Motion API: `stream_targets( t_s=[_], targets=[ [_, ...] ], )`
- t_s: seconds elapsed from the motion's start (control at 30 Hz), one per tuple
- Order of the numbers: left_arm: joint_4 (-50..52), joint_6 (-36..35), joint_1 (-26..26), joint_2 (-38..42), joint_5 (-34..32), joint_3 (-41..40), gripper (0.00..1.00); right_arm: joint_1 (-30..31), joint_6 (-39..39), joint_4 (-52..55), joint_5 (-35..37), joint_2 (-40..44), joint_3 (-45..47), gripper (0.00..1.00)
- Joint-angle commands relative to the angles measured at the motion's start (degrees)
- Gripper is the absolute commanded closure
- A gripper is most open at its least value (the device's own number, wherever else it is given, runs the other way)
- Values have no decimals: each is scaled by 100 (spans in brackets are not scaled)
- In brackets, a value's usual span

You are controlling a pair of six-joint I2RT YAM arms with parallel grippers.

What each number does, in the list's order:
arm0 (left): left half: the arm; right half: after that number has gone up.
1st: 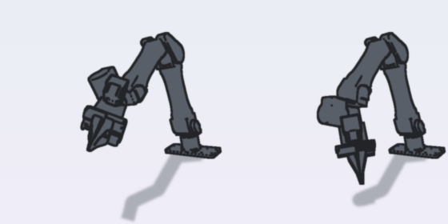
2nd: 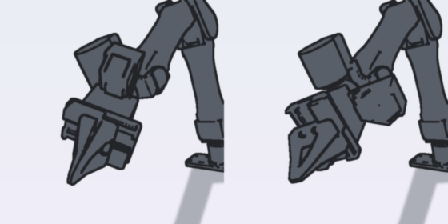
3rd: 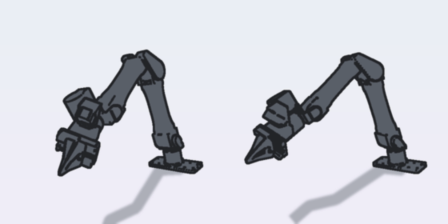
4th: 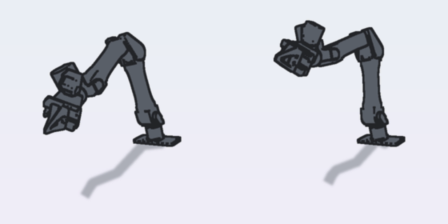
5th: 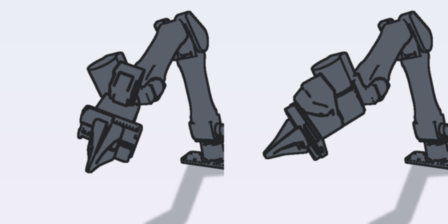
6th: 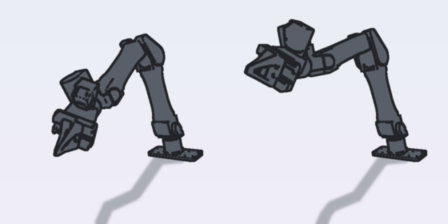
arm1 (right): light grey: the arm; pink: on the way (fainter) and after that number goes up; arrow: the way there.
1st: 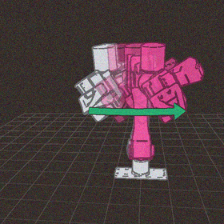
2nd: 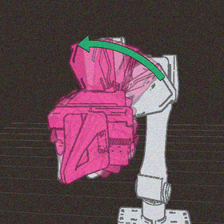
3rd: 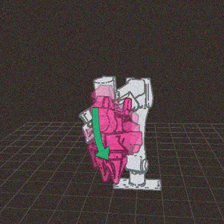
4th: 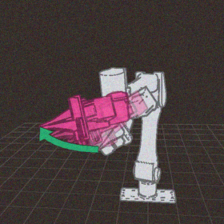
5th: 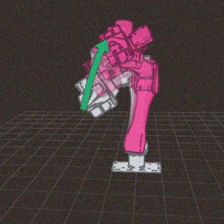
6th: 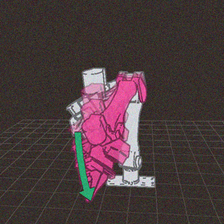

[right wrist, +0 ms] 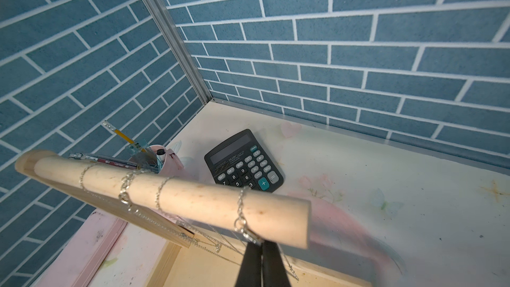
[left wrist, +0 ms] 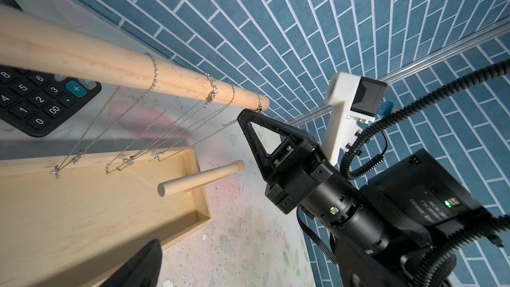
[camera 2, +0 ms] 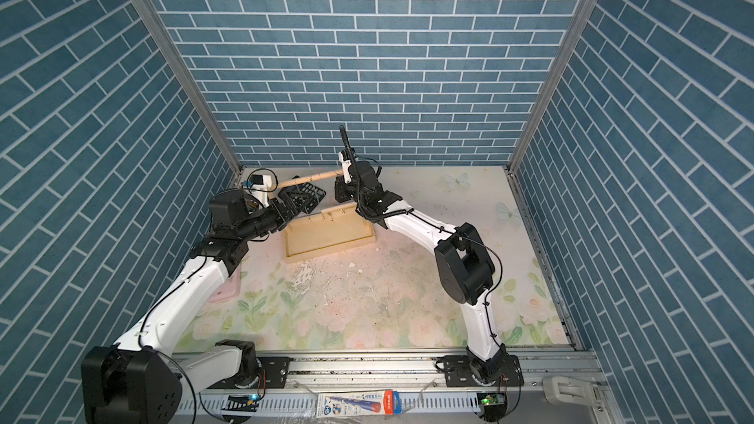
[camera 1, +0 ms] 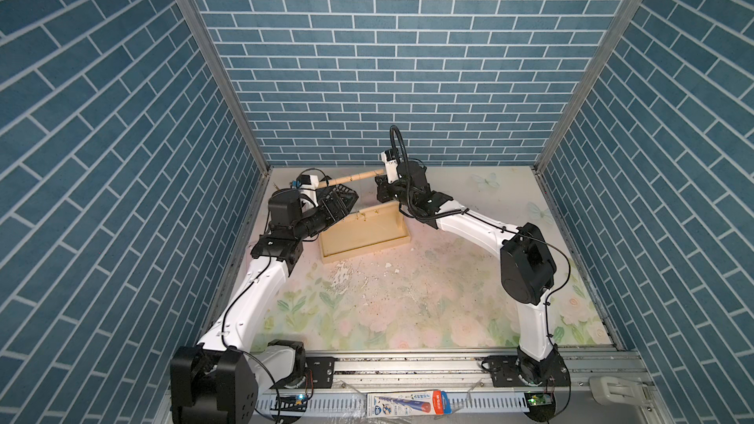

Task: Take the necklace off the jewelry display stand
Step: Take off the necklace from the stand.

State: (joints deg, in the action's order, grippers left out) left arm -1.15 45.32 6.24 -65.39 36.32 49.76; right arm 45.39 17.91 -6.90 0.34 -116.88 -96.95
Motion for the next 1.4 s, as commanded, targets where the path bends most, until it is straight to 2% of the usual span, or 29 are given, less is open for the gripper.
stream_targets(
  t_s=[0.0,0.97,1.37],
  targets=[
    [9,-31,-27,-38,77,-53,1,38,-177,118,84,245,-30,100],
    [80,-49,-35,-45,101,-19,1,130,-450,565,153,412,-507,100],
    [78,-32,-35,-71,113,-27,1,136,-613,830,98,284,-1038,100]
  ],
)
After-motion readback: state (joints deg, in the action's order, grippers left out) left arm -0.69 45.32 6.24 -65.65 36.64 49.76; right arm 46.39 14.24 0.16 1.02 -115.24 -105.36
